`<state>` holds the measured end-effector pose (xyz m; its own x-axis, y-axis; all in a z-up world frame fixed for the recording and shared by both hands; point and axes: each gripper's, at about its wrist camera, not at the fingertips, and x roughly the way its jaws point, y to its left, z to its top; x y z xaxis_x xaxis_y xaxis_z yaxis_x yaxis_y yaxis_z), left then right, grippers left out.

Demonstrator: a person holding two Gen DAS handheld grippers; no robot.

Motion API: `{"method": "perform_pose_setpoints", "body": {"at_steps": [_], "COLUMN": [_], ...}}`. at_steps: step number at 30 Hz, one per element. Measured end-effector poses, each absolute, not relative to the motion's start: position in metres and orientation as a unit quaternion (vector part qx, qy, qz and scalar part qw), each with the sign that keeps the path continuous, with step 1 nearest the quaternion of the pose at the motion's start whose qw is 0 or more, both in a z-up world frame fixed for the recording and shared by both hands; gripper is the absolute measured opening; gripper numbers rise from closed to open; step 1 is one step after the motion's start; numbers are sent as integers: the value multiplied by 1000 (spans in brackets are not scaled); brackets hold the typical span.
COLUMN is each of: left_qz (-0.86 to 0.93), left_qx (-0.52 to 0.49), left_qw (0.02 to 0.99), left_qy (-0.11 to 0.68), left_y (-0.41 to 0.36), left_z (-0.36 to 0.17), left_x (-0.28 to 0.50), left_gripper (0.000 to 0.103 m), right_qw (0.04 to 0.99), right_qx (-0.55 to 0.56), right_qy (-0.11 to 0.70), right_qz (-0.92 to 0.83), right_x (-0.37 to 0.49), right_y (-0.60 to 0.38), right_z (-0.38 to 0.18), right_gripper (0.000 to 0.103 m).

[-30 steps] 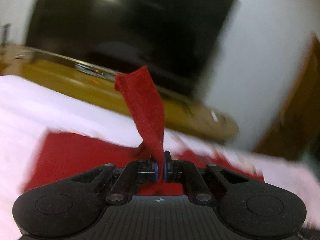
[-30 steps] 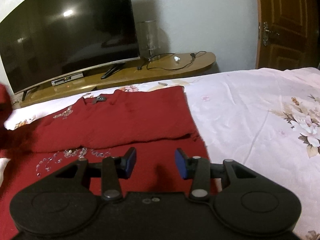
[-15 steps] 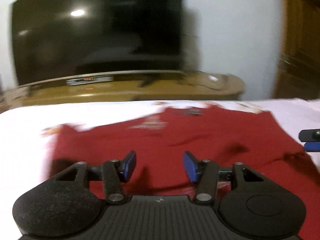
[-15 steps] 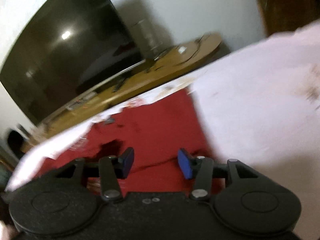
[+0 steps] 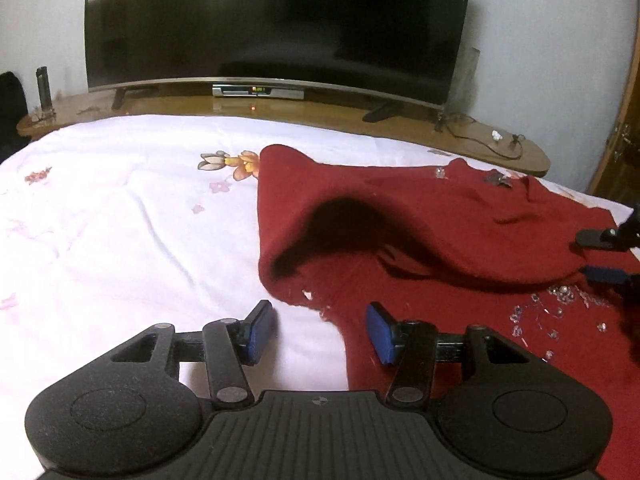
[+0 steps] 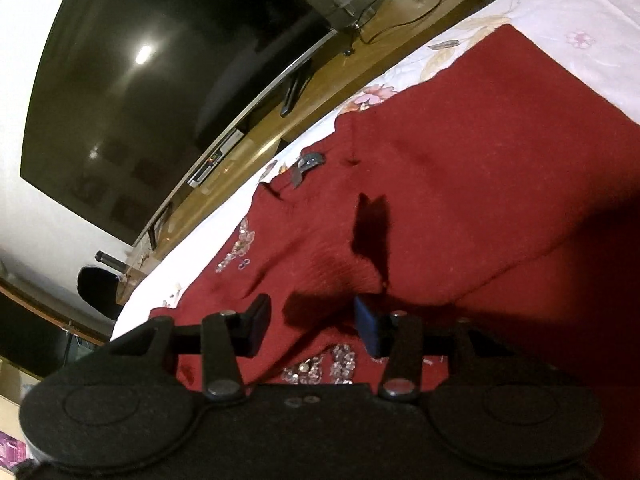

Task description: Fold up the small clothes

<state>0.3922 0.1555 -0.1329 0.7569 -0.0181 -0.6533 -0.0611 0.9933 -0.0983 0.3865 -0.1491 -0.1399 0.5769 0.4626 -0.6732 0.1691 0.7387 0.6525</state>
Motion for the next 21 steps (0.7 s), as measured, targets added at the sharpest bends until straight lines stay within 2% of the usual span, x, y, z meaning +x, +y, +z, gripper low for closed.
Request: {"method": "perform_pose_setpoints", "body": {"at_steps": [2, 5, 7, 9, 13, 17, 20, 21], "left_qz": [8, 4, 0, -4, -8, -15, -22, -25], "left_qx": [-59, -51, -48, -43, -31, -24, -30, -32], "left_qw": [936, 937, 937, 936, 933, 933, 933, 932], "left_qy": [347, 346, 346, 349, 358, 359, 359, 359], "left_y": [155, 152, 149, 148, 145, 143, 141, 140], "left_z": [-142, -146, -146, -147, -143, -144, -144, -144], "left_x": [395, 402, 409, 415, 425, 428, 430, 431], "left_gripper": [52, 52, 51, 48, 36, 32, 22, 16], "right_qw": [810, 813, 819, 835, 888, 928, 933, 930], "right_qx": [363, 360, 350, 311, 210, 153, 131, 125], "right_qy": [453, 450, 446, 445, 400, 329, 329, 340], "right_qz": [87, 83, 86, 86, 82, 82, 70, 57], "right_x": [385, 388, 392, 398, 396, 381, 376, 376], "right_y": [-152, -153, -151, -145, -143, -173, -198, -205], "right_z": [-143, -144, -144, -139, -102, -51, -44, -50], "right_gripper": [42, 32, 16, 12, 9, 9, 9, 9]}}
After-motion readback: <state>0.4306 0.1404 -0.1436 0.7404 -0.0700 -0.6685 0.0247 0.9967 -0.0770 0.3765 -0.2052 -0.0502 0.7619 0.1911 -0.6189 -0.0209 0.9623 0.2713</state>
